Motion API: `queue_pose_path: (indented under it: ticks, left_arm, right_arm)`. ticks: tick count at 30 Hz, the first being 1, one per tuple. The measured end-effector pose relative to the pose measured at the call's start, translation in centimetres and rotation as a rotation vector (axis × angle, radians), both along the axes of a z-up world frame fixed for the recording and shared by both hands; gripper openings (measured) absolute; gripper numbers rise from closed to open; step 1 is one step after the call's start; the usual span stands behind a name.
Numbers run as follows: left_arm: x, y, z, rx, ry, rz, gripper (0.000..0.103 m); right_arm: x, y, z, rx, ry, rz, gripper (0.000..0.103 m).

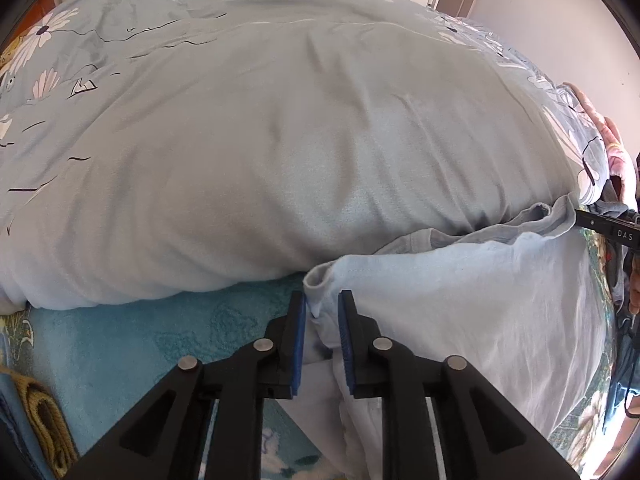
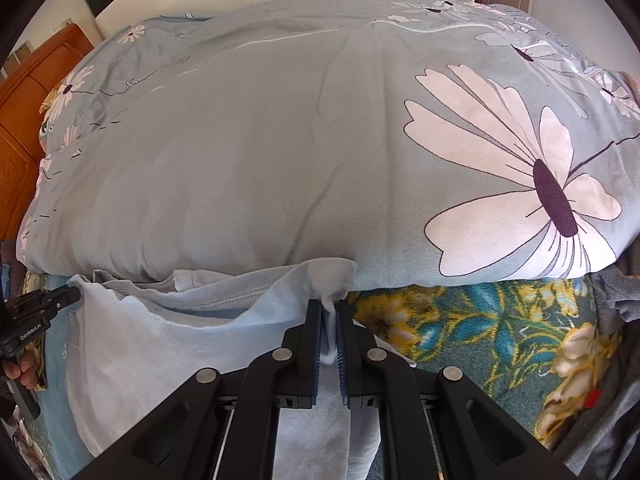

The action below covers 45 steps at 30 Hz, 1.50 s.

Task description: Fold clothes

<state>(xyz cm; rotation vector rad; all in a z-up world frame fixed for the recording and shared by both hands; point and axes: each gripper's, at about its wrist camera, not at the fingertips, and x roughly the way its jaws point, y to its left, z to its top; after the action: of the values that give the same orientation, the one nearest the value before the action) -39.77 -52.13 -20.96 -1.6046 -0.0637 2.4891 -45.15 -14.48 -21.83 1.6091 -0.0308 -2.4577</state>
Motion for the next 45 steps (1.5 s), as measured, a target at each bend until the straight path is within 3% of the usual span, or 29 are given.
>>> queue_pose_path:
  ticks: [3,6,8,9,11,18,23,27,29,36,40,45]
  left_arm:
    - [1.2,-0.7,1.5,0.023,0.009,0.034,0.049]
    - [4.2,-1.5,2.6,0.056,0.017,0.104,0.059]
    - [5.4,-1.7,2.5,0.086,0.014,0.164,0.076]
    - [7.5,-2.1,1.9,0.104,0.008,0.185,0.081]
    - [10.7,-2.7,0.8,0.136,-0.025,0.209,0.083]
    - [13.1,1.7,-3.9,0.202,-0.216,0.139,0.084]
    - [13.6,1.6,-5.0,0.272,-0.233,0.176,0.084]
    - [14.0,1.4,-4.8,0.353,-0.238,0.205,0.082]
    - [14.4,1.9,-5.0,0.363,-0.243,0.204,0.081]
    - [15.0,2.4,-5.5,0.419,-0.271,0.259,0.042]
    - [15.0,2.1,-5.9,0.455,-0.293,0.317,0.011]
    - [15.1,3.1,-3.9,0.385,-0.251,0.306,0.007]
  right_arm:
    - [0.6,0.5,1.0,0.013,0.011,-0.002,0.022]
    - [2.0,1.3,2.7,0.000,0.042,-0.020,0.045]
    - [3.9,2.2,3.9,-0.031,0.064,-0.051,0.067]
    - [5.0,2.5,4.4,-0.054,0.064,-0.063,0.071]
    - [7.2,2.9,4.7,-0.098,0.047,-0.069,0.085]
    - [13.2,5.0,0.5,-0.153,-0.084,-0.077,0.088]
    - [13.9,5.3,-2.4,-0.190,-0.137,-0.079,0.088]
    - [14.0,5.5,-3.0,-0.207,-0.143,-0.084,0.087]
    - [14.2,5.8,-3.0,-0.229,-0.147,-0.090,0.076]
    - [14.5,5.9,-3.7,-0.309,-0.198,-0.079,0.042]
    - [14.5,5.7,-3.7,-0.344,-0.219,-0.083,0.010]
    - [14.5,5.1,-3.0,-0.351,-0.226,-0.077,0.005]
